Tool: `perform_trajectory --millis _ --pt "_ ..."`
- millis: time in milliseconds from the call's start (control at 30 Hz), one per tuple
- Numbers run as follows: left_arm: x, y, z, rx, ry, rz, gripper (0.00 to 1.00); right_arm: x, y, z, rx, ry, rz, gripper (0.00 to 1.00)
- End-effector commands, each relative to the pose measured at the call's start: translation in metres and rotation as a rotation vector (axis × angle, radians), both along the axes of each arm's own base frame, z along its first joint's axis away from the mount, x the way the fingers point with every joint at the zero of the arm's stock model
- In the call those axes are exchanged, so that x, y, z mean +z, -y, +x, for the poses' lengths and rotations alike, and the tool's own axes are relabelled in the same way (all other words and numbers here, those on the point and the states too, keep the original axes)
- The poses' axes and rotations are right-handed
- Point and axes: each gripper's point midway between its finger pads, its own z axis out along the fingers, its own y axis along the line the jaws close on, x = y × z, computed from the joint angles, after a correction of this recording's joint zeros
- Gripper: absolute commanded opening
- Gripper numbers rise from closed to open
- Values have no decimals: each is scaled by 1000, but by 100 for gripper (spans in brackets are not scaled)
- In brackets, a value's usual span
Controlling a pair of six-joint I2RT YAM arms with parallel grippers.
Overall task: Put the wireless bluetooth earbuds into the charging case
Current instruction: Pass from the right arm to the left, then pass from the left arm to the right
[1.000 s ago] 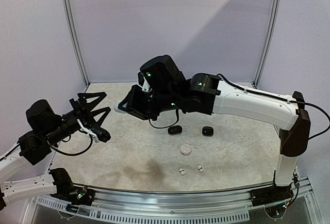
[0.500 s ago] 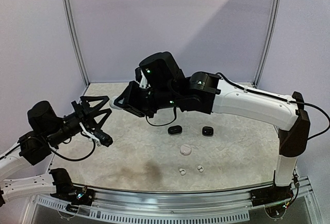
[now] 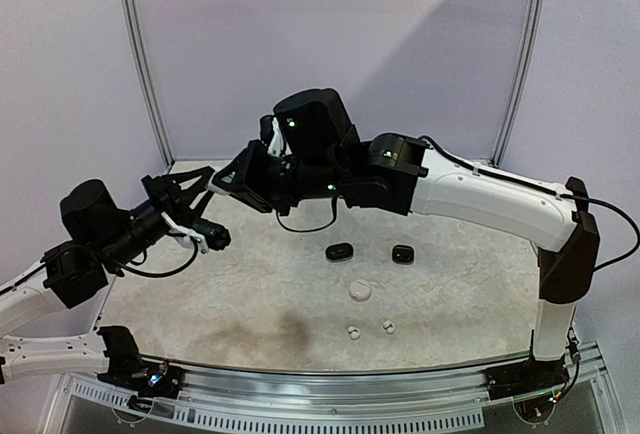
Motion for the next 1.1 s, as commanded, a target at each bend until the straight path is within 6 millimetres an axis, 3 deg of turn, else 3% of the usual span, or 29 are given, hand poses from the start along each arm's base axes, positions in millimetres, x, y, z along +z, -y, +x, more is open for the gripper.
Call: perform_trajectory --millis 0,67,167,267,367,567,700,800,933,1067 --pt "5 9 -8 -40 6 -9 0 -1 -9 -13 61 36 -11 0" --pt "6 9 -9 -43 -4 -24 0 3 -8 -13 67 54 -3 0" --pt "12 7 -13 -51 -64 -78 0 15 -3 -14 76 116 -4 20" --pt "10 3 -20 -67 -233 -139 0 29 9 -13 78 200 -23 41" --pt "12 4 -37 -114 -490 -283 0 51 27 -14 75 321 -25 50" --pt "16 17 -86 -264 -1059 -569 0 97 65 -30 113 521 29 60" --pt "44 24 -113 -420 -1317 -770 0 108 76 -48 181 634 57 64" --pt "69 27 -130 -577 -1479 -912 0 112 67 -74 287 730 101 66" --pt "89 28 -130 -670 -1659 -1075 0 117 52 -108 405 893 141 68" --pt "104 29 -124 -756 -1733 -1150 0 116 46 -116 435 945 171 70"
